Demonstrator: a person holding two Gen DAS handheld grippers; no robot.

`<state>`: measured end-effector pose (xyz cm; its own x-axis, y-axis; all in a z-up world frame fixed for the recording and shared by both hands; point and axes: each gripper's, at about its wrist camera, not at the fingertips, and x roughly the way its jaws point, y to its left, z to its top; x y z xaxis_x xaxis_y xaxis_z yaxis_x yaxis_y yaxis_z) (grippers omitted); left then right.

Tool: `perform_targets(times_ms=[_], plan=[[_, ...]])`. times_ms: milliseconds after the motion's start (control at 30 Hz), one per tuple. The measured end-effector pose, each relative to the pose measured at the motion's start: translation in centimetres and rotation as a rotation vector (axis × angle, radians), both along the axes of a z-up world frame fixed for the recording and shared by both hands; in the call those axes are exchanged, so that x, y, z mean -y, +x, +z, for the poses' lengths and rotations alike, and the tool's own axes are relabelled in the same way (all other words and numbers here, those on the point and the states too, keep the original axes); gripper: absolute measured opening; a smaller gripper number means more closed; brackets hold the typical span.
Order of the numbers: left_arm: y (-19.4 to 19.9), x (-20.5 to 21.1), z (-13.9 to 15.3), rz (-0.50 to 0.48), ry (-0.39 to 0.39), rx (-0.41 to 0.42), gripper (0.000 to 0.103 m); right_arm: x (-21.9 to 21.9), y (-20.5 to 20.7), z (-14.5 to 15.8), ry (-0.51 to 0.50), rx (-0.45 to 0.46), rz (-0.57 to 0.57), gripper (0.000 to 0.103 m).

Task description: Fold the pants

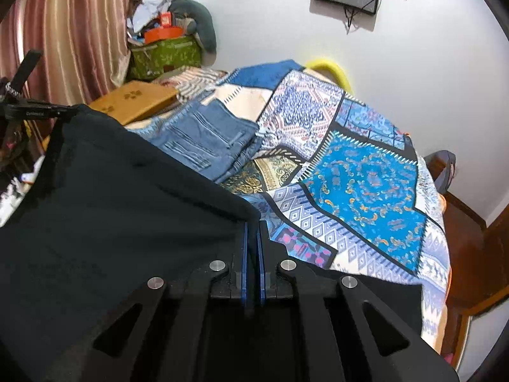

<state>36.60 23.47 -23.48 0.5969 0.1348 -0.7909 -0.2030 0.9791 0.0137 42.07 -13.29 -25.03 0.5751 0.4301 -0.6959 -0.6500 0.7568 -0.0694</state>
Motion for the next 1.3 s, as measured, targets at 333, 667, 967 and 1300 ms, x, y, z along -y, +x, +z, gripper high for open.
perform_targets(times_ms=[333, 667, 967, 1300], plan=[[-10.1, 2.9, 3.9, -0.035, 0.04, 0.027, 0.019, 2.6, -9.5, 3.8, 0.048, 0.029, 0.02, 0.004], [-20.6, 3.7, 0.0, 0.005, 0.041, -0.041, 0.018, 3.7, -17.4, 1.8, 0.074, -0.096, 0.071, 0.004], [-25.0, 2.7, -9.8, 0.084, -0.001, -0.236, 0.0, 3.3, -22.1, -3.6, 0.084, -0.206, 0.029, 0.005], [-26.8, 1.4, -7.7, 0.117, -0.102, -0.171, 0.0, 3.5, -22.2, -4.1, 0.106, -0.251, -0.021, 0.01]])
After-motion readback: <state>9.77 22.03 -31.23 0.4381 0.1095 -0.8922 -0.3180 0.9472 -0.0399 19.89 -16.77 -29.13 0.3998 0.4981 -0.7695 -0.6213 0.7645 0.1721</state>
